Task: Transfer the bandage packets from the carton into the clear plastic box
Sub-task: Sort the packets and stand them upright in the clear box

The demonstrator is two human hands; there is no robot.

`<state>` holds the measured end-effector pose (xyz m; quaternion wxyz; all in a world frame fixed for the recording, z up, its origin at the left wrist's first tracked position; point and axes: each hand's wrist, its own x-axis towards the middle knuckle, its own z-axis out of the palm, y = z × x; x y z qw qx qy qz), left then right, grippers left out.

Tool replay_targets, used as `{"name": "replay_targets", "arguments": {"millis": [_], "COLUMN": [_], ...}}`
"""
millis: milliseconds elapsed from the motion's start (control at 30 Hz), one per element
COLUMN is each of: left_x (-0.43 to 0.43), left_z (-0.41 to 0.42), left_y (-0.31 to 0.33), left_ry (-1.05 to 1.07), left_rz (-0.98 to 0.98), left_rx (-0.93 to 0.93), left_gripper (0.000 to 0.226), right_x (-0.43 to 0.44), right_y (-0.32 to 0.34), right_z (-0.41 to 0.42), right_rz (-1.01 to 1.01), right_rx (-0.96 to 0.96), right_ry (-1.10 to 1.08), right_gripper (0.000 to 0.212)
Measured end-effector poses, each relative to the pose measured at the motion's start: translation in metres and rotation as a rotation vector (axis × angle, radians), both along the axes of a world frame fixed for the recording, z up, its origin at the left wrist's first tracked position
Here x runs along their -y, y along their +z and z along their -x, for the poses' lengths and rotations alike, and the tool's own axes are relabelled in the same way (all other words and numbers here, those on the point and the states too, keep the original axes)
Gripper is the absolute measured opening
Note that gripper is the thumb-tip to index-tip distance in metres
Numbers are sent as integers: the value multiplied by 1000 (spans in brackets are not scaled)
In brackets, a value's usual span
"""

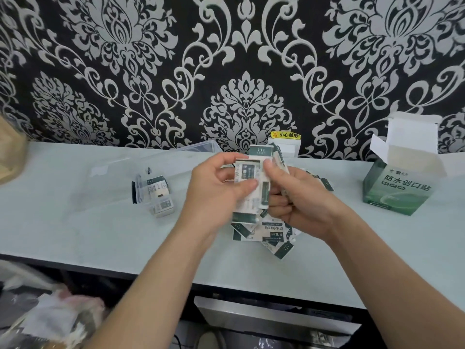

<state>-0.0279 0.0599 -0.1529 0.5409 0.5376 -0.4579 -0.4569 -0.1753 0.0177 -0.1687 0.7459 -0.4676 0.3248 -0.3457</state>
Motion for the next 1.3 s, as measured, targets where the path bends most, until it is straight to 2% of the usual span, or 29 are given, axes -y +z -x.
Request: {"name": "replay_targets", "arguments": {"millis": [100, 300, 400, 533, 633, 833, 933, 1067, 1133, 1233, 1300], "left_x": [3, 10, 13, 17, 19, 19, 22, 25, 23, 16, 13], "left_z": [17, 24, 18, 20, 25, 22, 17, 7, 7, 12, 14], "left_y": [-6, -6, -3, -2, -5, -5, -5, -3, -2, 0, 0], "left_ry": [93, 185, 204, 194, 172, 23, -63, -15, -35, -138, -224], "left_rz": [29, 101, 97, 109, 154, 277, 221, 255, 268, 295, 366], "left_rx": [-125, -23, -63, -101, 83, 472, 465, 440, 461, 520, 681], "left_gripper": [38, 25, 24, 28, 37, 59, 67, 50, 47, 64, 82], "right_x": [-4, -3, 0, -3, -6, -6, -6, -7, -7, -6, -4], "right_y": [1, 0, -2, 1, 6, 5, 6, 8, 8, 8, 6], "right_z": [-8, -8, -5, -4, -4, 1, 5, 7, 5, 4, 4], "right_rz": [-23, -100, -71, -30, -56, -8, -32, -86, -98, -113, -116], "right_rx": [-11, 45, 19, -2, 14, -106, -124, -83, -73, -90, -131], "right_ry": [-97, -180, -252, -219, -203, -116, -75, -20, 26, 83, 50], "right_gripper": [31, 31, 28, 26, 29, 40, 38, 39, 32, 19, 31]}}
